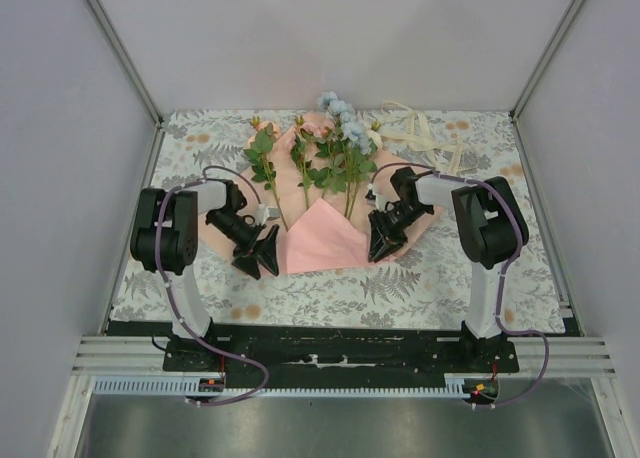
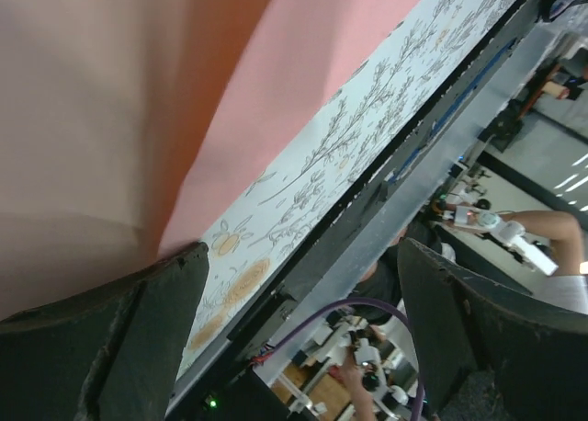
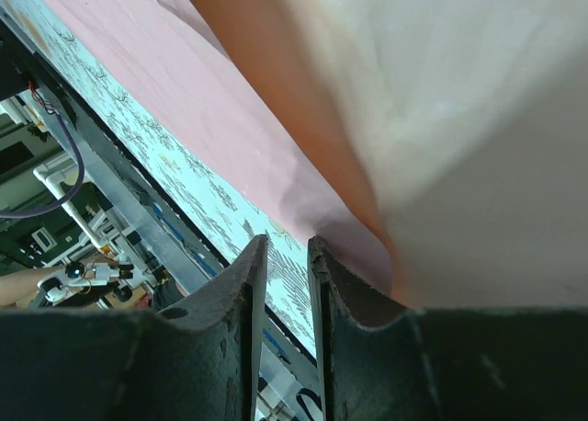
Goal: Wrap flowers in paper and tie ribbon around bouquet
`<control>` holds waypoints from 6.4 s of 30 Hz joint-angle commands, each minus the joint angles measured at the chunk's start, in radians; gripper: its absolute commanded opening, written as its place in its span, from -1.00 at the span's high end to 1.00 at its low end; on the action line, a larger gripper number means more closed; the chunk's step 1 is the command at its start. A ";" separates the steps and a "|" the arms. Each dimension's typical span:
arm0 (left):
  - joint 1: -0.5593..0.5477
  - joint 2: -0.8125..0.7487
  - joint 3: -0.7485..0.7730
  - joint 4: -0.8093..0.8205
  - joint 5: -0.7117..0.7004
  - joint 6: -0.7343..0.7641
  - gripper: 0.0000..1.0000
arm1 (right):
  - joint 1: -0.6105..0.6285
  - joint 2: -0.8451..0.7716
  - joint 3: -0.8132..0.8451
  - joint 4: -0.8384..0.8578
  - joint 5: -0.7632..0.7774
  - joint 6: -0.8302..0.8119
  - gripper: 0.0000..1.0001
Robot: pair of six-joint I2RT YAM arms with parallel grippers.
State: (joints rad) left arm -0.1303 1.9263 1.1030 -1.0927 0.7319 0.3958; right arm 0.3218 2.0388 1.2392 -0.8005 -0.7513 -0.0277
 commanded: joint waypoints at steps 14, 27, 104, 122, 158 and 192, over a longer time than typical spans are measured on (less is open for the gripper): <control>0.112 0.112 0.040 0.053 -0.135 0.149 -0.86 | 0.153 -0.281 0.003 0.141 -0.252 0.023 0.01; 0.169 0.059 0.063 -0.012 -0.040 0.210 -0.16 | 0.338 0.020 0.125 0.345 -0.169 0.241 0.43; -0.011 -0.150 0.310 0.449 -0.239 -0.483 -0.26 | -0.073 -0.213 0.029 0.113 0.125 0.193 0.25; -0.048 0.175 0.437 0.610 -0.333 -0.615 -0.03 | 0.016 -0.019 0.124 0.211 0.141 0.226 0.14; -0.341 -0.273 0.003 0.821 0.244 -0.551 -0.08 | -0.079 -0.132 0.151 0.181 0.181 0.164 0.15; -0.335 0.161 0.215 0.784 0.123 -0.456 -0.10 | -0.477 0.061 0.146 0.234 -0.211 0.348 -0.76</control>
State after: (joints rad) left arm -0.4706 2.0647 1.2861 -0.3103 0.8734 -0.1139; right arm -0.1581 2.0651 1.3754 -0.7090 -0.7895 0.2340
